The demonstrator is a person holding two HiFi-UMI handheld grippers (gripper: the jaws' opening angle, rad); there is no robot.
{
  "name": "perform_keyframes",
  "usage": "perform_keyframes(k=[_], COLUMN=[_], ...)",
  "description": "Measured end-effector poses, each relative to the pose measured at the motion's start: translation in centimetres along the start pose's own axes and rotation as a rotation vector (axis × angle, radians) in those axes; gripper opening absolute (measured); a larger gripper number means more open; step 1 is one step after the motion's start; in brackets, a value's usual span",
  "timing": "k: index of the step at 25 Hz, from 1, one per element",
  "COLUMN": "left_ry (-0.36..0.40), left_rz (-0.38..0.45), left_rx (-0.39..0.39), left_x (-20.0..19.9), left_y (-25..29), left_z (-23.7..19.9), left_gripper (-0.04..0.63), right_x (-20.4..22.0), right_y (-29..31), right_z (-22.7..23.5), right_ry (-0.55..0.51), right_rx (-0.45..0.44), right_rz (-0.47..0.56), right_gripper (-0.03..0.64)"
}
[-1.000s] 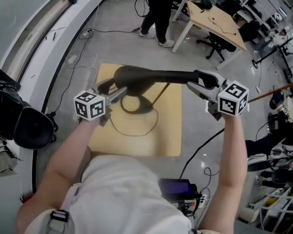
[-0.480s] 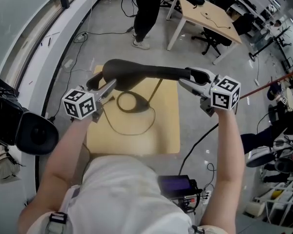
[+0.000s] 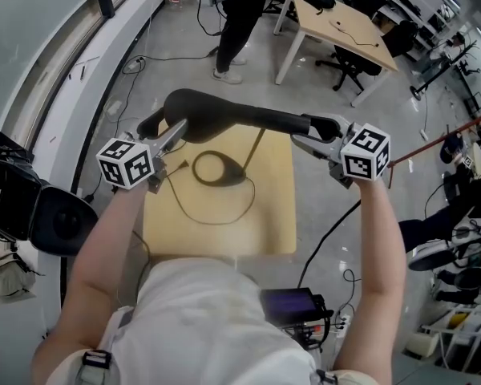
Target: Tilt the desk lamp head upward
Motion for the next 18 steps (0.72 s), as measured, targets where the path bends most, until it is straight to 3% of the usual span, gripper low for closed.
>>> perform_keyframes(k=[14, 18], left_ry=[-0.037, -0.032], left_rz=[0.016, 0.02], left_rx=[-0.011, -0.011], left_x=[-0.1, -0.4], left_y=[0.2, 0.1], left_z=[-0.7, -0.6], left_gripper=[0.284, 0.282], right_x=[-1.2, -1.0], right_y=[0.3, 0.3], right_z=[-0.2, -0.4], right_ry=[-0.232, -0.248], right_rx=[0.051, 0.05], right_rz=[-0.113, -0.16], right_gripper=[0.238, 0.233])
Point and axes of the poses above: the fingertips, and each gripper's own axes: y forward along the fingers, z to its right, x out of its underside, the point moved 2 cm from there along -y, backward along the fingers, and after that the axes turned 14 degrees about -x, right-handed, at the moved point
